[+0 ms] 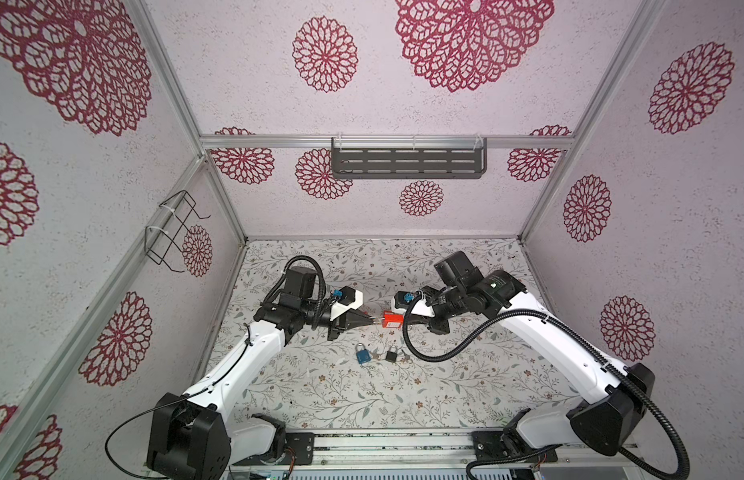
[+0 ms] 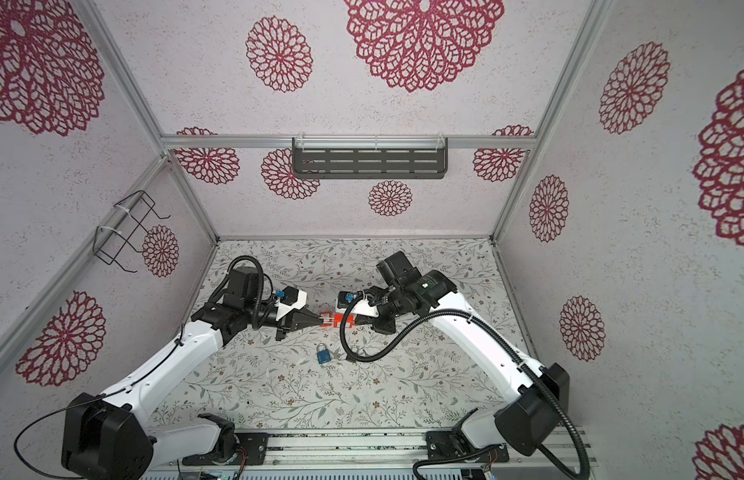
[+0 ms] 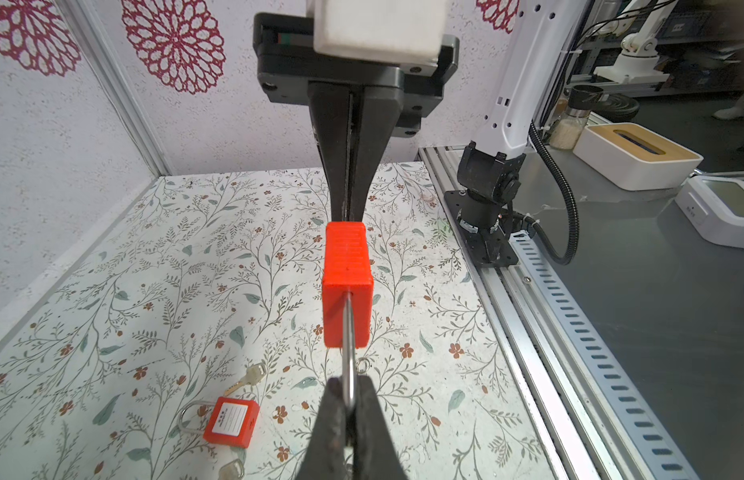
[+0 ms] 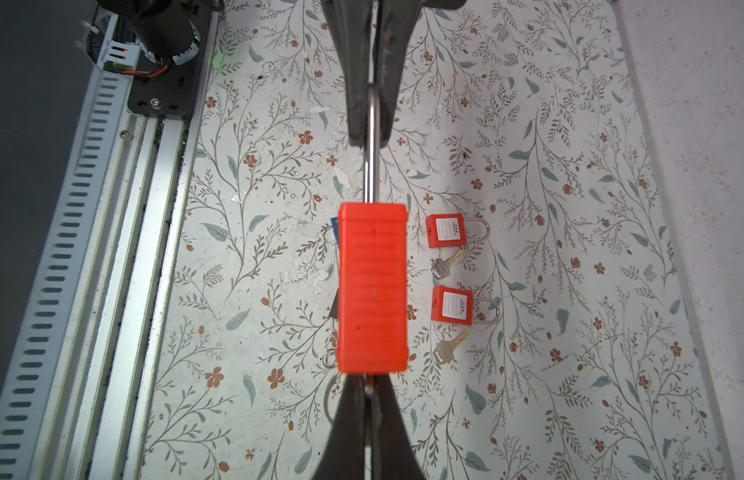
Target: Lock with the key
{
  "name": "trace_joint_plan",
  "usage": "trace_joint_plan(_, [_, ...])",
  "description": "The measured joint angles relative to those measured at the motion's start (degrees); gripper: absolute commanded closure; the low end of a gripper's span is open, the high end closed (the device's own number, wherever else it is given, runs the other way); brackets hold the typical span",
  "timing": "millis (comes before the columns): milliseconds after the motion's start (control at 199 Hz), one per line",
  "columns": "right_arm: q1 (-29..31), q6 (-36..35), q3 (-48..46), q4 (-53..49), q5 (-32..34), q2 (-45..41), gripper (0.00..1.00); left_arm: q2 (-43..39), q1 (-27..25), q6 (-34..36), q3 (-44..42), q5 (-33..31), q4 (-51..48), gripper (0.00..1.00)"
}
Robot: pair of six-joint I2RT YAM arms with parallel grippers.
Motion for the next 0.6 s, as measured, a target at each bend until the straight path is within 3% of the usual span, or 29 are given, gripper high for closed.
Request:
trace_joint_plan(206, [-0.02,-0.35,-0.07,0.00,0.68,0.24,0.94,0.42,0.00,-0.02,0.20,0.07,-0.92,1.00])
trace_joint_plan(352, [0.02,-1.27,-2.34,2.73,2.08,-1.42,0.88,1.57,-0.02,-0.02,0.63,0.59,-0.92,1.00])
trace_joint_plan(518, [-0.44,-1.75,-2.27,2.51,3.78,-1.62,0.56,1.92,0.35,-0.24,0.87,1.60,-1.81,1.00])
trace_joint_plan(603, [-0.63,-1.42,-2.27,2.75,4.55,-1.62,0.51,1.92,0.37,-0.22,1.33,1.92,-2.29,1.00])
